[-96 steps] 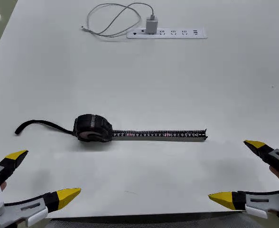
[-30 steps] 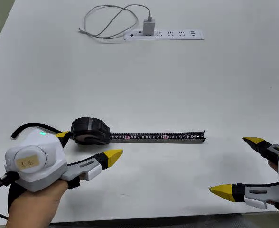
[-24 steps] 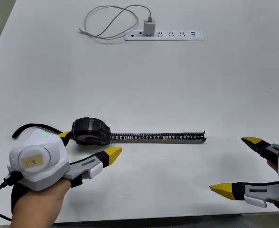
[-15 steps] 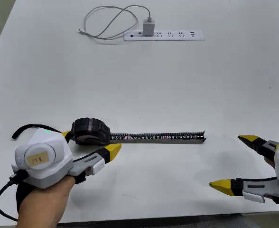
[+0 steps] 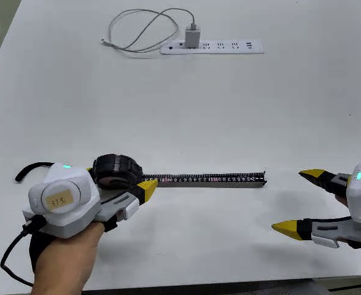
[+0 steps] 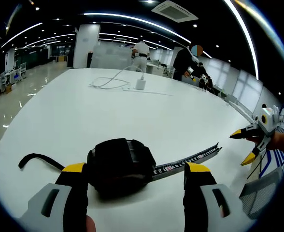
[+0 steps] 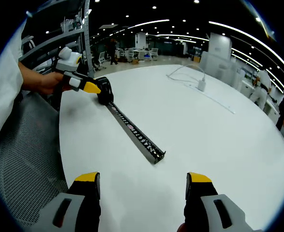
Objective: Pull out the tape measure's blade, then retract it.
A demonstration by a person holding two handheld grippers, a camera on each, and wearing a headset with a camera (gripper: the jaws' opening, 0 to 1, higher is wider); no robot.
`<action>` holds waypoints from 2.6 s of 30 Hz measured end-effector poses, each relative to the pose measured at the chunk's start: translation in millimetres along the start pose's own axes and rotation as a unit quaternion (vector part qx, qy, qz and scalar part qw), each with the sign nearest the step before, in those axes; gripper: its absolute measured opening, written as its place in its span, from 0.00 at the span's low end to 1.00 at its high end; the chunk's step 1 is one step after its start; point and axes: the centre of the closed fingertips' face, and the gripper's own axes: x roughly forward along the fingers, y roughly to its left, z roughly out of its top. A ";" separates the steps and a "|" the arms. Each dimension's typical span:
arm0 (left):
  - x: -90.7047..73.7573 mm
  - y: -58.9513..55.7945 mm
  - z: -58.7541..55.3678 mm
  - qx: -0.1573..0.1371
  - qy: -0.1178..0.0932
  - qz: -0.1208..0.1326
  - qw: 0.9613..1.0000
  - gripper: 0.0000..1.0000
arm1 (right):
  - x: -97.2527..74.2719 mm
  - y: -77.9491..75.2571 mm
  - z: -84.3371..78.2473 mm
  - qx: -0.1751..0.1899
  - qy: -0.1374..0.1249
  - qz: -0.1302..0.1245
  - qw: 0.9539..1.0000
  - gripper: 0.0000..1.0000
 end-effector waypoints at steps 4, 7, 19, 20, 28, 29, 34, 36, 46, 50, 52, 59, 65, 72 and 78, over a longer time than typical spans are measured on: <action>0.9 2.5 -0.1 -0.001 0.001 0.010 1.000 0.76 | 2.4 -5.1 1.7 -0.012 0.005 0.007 1.000 0.65; 2.5 4.4 0.5 -0.005 0.000 0.014 1.000 0.76 | 4.8 -7.6 2.4 -0.020 0.009 0.012 1.000 0.61; 6.4 10.5 0.9 -0.013 0.003 0.037 0.999 0.71 | 12.6 -17.2 4.4 -0.054 0.025 0.032 0.998 0.48; 6.5 10.3 1.1 -0.012 0.003 0.037 0.999 0.71 | 13.1 -17.7 4.7 -0.055 0.027 0.034 0.998 0.47; 6.6 13.5 0.6 -0.013 0.004 0.049 0.999 0.67 | 20.0 -24.7 8.2 -0.079 0.039 0.048 0.995 0.38; 6.8 14.0 0.6 -0.014 0.004 0.050 0.999 0.67 | 21.3 -25.8 9.0 -0.081 0.040 0.050 0.995 0.37; 7.3 17.1 0.0 -0.010 0.007 0.055 0.998 0.63 | 26.1 -28.4 11.7 -0.091 0.045 0.058 0.993 0.35; 7.6 17.4 -0.1 -0.010 0.008 0.056 0.998 0.62 | 28.1 -28.7 11.7 -0.094 0.046 0.060 0.993 0.34; 9.8 20.0 -1.6 -0.015 0.010 0.063 0.998 0.59 | 39.4 -28.6 14.5 -0.106 0.052 0.074 0.990 0.30; 10.5 20.6 -1.8 -0.017 0.012 0.065 0.998 0.59 | 43.5 -26.9 13.5 -0.117 0.059 0.083 0.988 0.28; 10.5 20.7 -1.9 -0.017 0.012 0.065 0.998 0.59 | 44.8 -26.2 13.1 -0.122 0.062 0.088 0.987 0.27; 10.8 20.9 -1.8 -0.018 0.011 0.063 0.998 0.59 | 48.9 -25.7 10.9 -0.131 0.072 0.100 0.984 0.24; 10.8 20.9 -2.3 -0.018 0.010 0.062 0.998 0.59 | 52.0 -24.5 8.9 -0.133 0.079 0.111 0.982 0.21; 11.2 21.1 -2.4 -0.018 0.011 0.061 0.998 0.59 | 57.7 -23.7 6.3 -0.152 0.091 0.122 0.977 0.18; 11.5 21.5 -2.9 -0.019 0.012 0.060 0.998 0.59 | 59.9 -21.9 4.8 -0.167 0.097 0.133 0.972 0.15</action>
